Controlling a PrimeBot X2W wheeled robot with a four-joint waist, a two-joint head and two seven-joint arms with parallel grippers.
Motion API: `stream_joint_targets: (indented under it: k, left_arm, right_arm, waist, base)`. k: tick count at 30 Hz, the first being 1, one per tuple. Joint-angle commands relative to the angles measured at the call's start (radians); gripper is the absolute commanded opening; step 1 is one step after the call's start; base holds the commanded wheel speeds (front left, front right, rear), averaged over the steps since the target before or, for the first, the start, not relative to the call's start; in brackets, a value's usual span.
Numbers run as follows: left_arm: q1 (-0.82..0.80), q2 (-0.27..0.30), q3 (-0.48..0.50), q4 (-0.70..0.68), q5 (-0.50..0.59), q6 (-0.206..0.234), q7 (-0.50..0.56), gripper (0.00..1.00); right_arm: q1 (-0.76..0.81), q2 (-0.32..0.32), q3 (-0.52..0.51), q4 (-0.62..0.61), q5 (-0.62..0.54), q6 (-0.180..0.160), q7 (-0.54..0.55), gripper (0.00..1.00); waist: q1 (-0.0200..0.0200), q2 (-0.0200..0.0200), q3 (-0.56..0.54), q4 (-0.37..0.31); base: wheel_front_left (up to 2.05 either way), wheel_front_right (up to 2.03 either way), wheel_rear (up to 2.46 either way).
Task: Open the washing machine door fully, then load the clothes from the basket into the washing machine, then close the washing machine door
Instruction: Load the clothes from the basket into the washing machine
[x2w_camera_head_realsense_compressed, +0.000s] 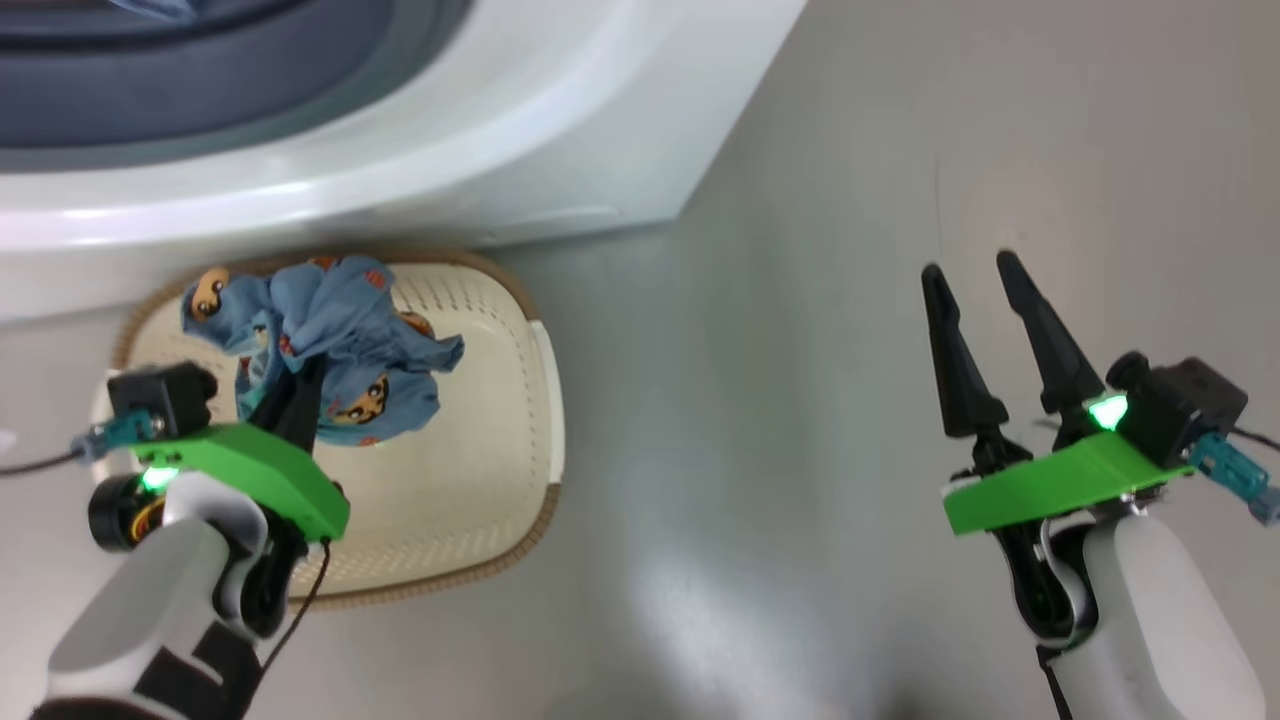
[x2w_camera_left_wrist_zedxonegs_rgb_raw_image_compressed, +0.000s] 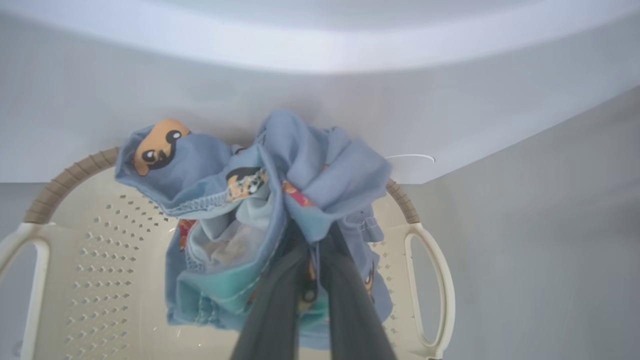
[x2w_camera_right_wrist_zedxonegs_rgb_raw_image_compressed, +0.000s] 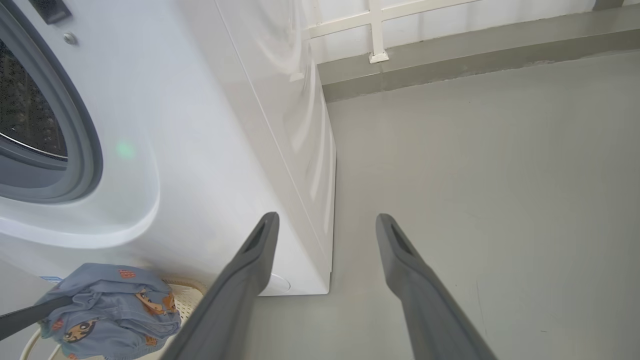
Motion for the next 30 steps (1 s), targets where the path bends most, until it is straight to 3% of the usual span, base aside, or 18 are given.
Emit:
stream_joint_targets:
  k: [1, 9, 30]
  left_arm:
    - [0.036, 0.028, 0.060, -0.029, 0.033, -0.002, -0.007, 0.00]
    - [0.186, -0.009, 0.285, -0.165, 0.229, -0.002, -0.007, 0.00]
    - [0.609, -0.120, 0.638, -0.573, 0.516, -0.002, -0.007, 0.00]
  right_arm:
    - [0.041, -0.005, 0.014, -0.015, 0.007, 0.002, -0.005, 1.00]
    - [0.114, -0.038, 0.008, 0.010, 0.019, 0.002, -0.005, 1.00]
    - [0.280, -0.077, 0.008, 0.027, 0.049, 0.002, -0.005, 1.00]
  waist:
    - [0.0000, 0.0000, -0.111, 0.059]
    - [0.0000, 0.0000, -0.241, 0.095]
    - [0.0000, 0.0000, -0.447, 0.109]
  base:
    - [0.00, 0.00, 0.00]
    - [0.00, 0.00, 0.00]
    - [0.00, 0.00, 0.00]
